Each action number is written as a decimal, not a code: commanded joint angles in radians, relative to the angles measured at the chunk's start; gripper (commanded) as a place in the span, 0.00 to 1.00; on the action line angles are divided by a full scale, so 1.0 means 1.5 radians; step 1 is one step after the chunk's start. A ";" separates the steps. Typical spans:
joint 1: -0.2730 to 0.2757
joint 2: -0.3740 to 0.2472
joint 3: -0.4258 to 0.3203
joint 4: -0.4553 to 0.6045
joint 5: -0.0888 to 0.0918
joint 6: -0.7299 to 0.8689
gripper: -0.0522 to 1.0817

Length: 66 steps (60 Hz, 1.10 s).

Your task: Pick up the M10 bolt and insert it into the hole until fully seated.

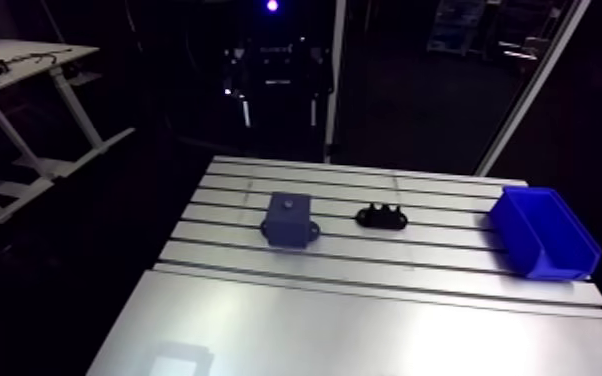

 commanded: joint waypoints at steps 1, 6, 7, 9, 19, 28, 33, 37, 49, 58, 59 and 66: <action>-0.002 -0.049 -0.027 0.041 0.006 0.002 0.05; -0.007 -0.067 -0.023 0.041 0.005 0.000 0.05; -0.007 -0.067 -0.023 0.041 0.005 0.000 0.05; -0.009 -0.071 -0.022 0.040 0.005 -0.001 0.05; -0.019 -0.088 -0.017 0.036 0.000 -0.003 0.05; -0.022 -0.096 -0.016 0.035 -0.001 -0.011 0.06; -0.027 -0.099 -0.017 0.036 -0.001 -0.018 0.06; -0.030 -0.100 -0.020 0.036 -0.001 -0.019 0.06; -0.047 -0.113 -0.026 0.037 -0.002 -0.020 0.06; -0.063 -0.117 -0.029 0.038 -0.001 -0.034 0.06; -0.065 -0.120 -0.028 0.038 0.000 -0.036 0.06; -0.070 -0.124 -0.024 0.039 0.000 -0.038 0.06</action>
